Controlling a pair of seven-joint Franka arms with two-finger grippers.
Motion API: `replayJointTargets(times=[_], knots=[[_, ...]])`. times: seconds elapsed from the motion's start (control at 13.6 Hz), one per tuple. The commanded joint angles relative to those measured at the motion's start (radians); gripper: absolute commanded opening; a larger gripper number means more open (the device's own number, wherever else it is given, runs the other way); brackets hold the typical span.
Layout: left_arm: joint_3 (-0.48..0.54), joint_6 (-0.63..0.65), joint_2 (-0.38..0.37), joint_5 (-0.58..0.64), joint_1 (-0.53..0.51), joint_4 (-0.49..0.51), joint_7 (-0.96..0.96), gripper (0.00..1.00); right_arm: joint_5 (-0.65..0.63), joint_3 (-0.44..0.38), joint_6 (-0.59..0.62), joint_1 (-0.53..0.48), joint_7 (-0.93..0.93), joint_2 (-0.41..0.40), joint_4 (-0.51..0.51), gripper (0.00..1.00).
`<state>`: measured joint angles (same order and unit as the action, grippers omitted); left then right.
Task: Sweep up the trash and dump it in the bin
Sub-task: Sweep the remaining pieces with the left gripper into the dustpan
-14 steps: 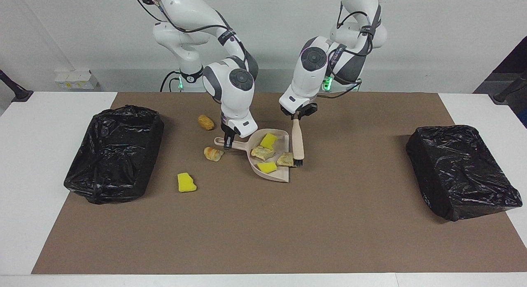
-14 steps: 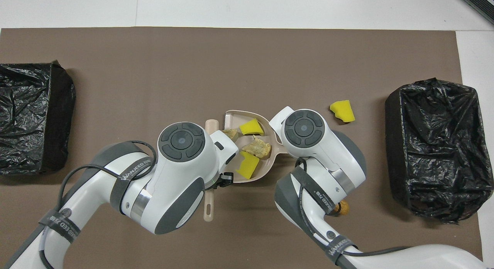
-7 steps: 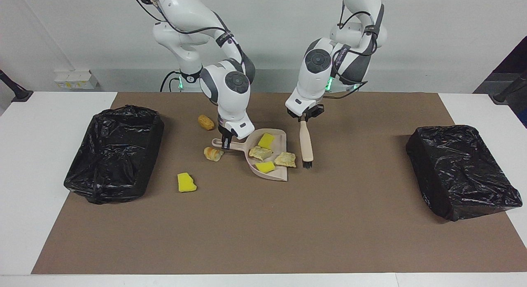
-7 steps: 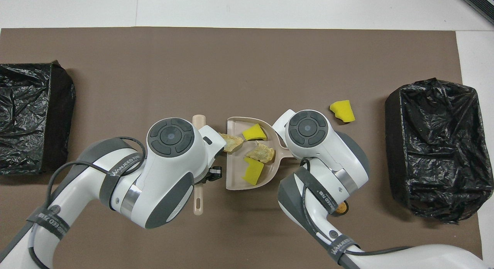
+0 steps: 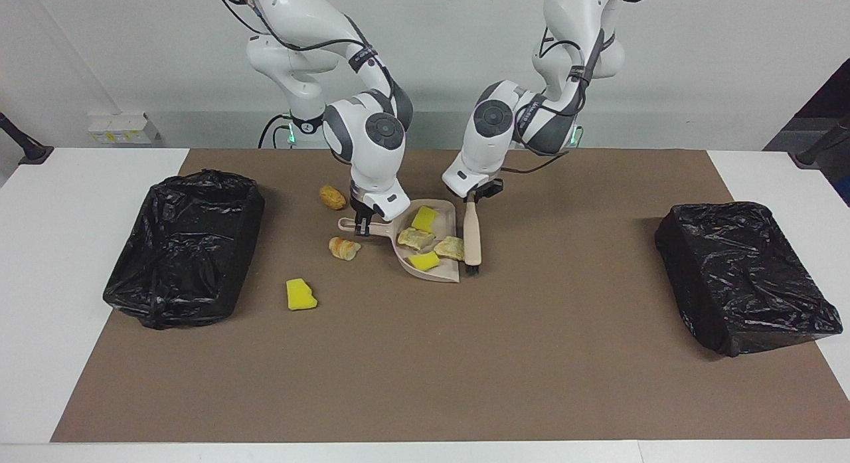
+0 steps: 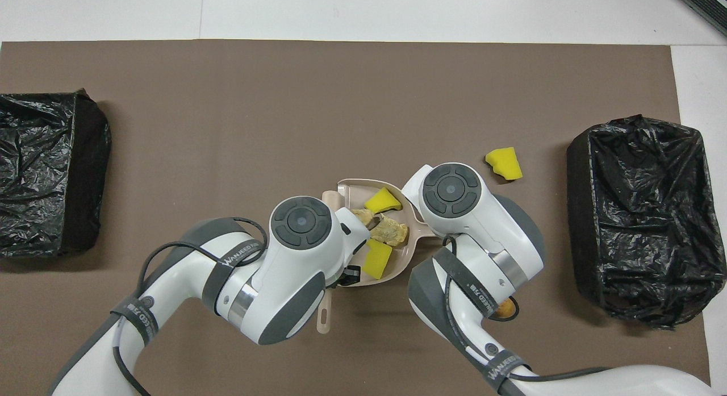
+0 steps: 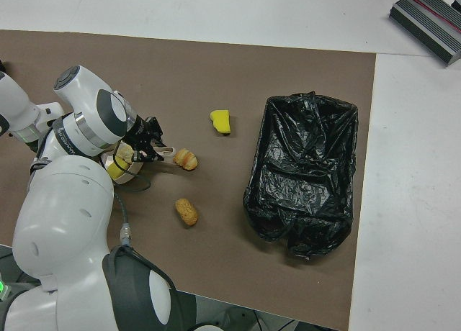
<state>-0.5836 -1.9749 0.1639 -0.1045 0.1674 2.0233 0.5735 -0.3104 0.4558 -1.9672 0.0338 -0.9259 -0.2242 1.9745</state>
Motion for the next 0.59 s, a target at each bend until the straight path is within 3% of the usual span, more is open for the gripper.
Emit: replayJointTargets(times=[0.0,0.29,0.52], knots=[[-0.041,0.05,-0.027,-0.055,0.007,-0.034,0.037,0.0,0.005,0.006,0.013,-0.006,-0.028,0.025,0.023,0.0],[-0.036,0.18,-0.069,-0.057,-0.005,-0.092,0.04,0.0,0.008,0.007,-0.002,-0.009,-0.019,0.022,0.023,0.0],[-0.036,0.206,-0.107,-0.057,-0.003,-0.071,0.04,0.0,0.01,0.006,-0.022,-0.014,-0.03,0.017,0.024,0.0]])
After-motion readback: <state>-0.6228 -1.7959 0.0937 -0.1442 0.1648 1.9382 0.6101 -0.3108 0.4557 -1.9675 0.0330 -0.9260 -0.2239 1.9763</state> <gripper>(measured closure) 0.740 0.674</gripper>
